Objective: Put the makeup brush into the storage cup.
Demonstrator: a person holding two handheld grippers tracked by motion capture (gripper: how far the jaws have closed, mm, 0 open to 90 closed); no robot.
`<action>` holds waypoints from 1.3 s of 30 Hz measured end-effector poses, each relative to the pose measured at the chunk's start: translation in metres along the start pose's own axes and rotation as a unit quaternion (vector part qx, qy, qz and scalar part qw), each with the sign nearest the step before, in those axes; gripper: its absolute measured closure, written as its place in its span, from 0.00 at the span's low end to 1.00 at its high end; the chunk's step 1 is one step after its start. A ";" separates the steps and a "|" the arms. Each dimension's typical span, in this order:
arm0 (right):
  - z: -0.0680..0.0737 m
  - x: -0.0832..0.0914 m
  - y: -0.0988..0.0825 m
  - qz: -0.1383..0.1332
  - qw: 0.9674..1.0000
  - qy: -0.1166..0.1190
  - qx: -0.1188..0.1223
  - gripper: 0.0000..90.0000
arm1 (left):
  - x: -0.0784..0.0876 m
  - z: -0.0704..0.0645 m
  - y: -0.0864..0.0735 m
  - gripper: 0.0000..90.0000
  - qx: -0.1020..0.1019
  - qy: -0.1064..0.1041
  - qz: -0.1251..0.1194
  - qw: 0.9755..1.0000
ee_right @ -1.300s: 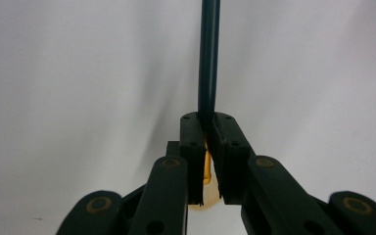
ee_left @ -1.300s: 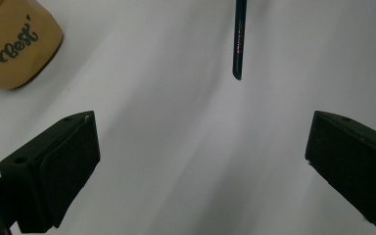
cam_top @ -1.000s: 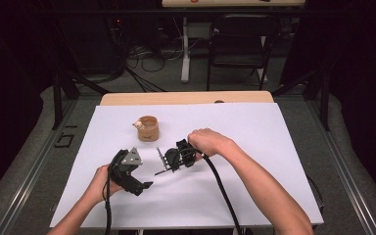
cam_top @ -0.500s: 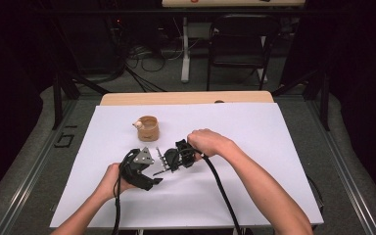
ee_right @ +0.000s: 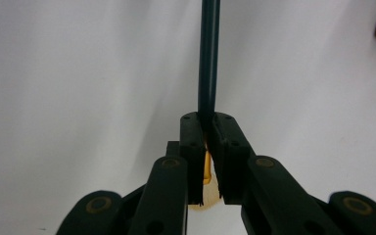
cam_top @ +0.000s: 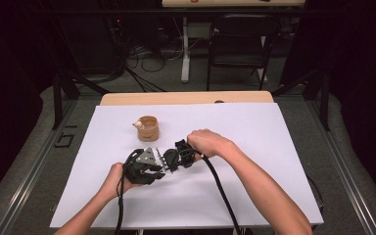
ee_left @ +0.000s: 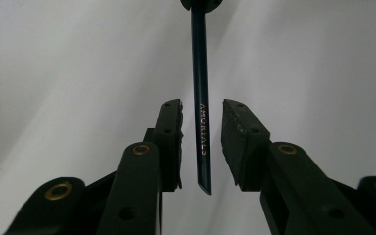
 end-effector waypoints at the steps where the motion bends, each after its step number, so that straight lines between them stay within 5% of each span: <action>1: 0.000 0.000 0.000 0.000 1.000 0.000 0.000 0.93 | 0.000 0.000 0.000 0.79 0.000 0.000 0.000 1.000; 6: 0.000 0.000 0.001 -0.009 1.000 -0.004 -0.003 0.93 | 0.000 0.000 0.001 0.92 0.004 0.014 -0.022 1.000; 15: 0.004 0.000 0.001 -0.011 1.000 0.002 -0.005 0.93 | -0.008 -0.003 -0.004 0.93 0.016 0.012 -0.037 0.999; 19: 0.006 -0.001 0.002 -0.014 1.000 0.008 0.000 0.93 | -0.010 -0.004 -0.008 0.93 0.003 0.008 -0.025 1.000; 22: 0.006 -0.001 0.002 -0.006 1.000 0.004 -0.001 0.92 | -0.009 -0.005 -0.006 0.94 0.001 0.015 -0.046 0.999; 25: 0.006 -0.001 -0.001 -0.014 1.000 0.007 -0.008 0.89 | -0.008 -0.007 -0.006 0.94 0.000 0.012 -0.060 0.998; 30: 0.006 -0.002 -0.006 -0.017 0.999 0.005 -0.041 0.68 | -0.008 -0.008 -0.006 0.94 -0.002 0.014 -0.065 0.998; 31: 0.005 -0.001 -0.006 -0.030 0.998 -0.004 -0.059 0.55 | -0.008 -0.008 -0.006 0.94 0.001 0.014 -0.068 0.998; 35: 0.001 0.002 -0.009 -0.059 0.993 -0.013 -0.104 0.41 | -0.007 -0.008 -0.008 0.95 0.004 0.016 -0.072 0.997; 36: 0.000 0.003 -0.011 -0.073 0.989 -0.017 -0.126 0.31 | -0.007 -0.009 -0.009 0.94 0.005 0.017 -0.072 0.997; 39: -0.002 0.008 -0.018 -0.109 0.978 -0.019 -0.176 0.21 | -0.008 -0.009 -0.010 0.94 0.006 0.015 -0.074 0.997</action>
Point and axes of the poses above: each handheld gripper's, and its own axes: x roughly backward along the jaws, y roughly out of its top, z roughly to its left, the point moved 9 cm from there along -x, roughly forward along the jaws, and after that the axes turned 4 degrees about z, right-handed, at the moved point
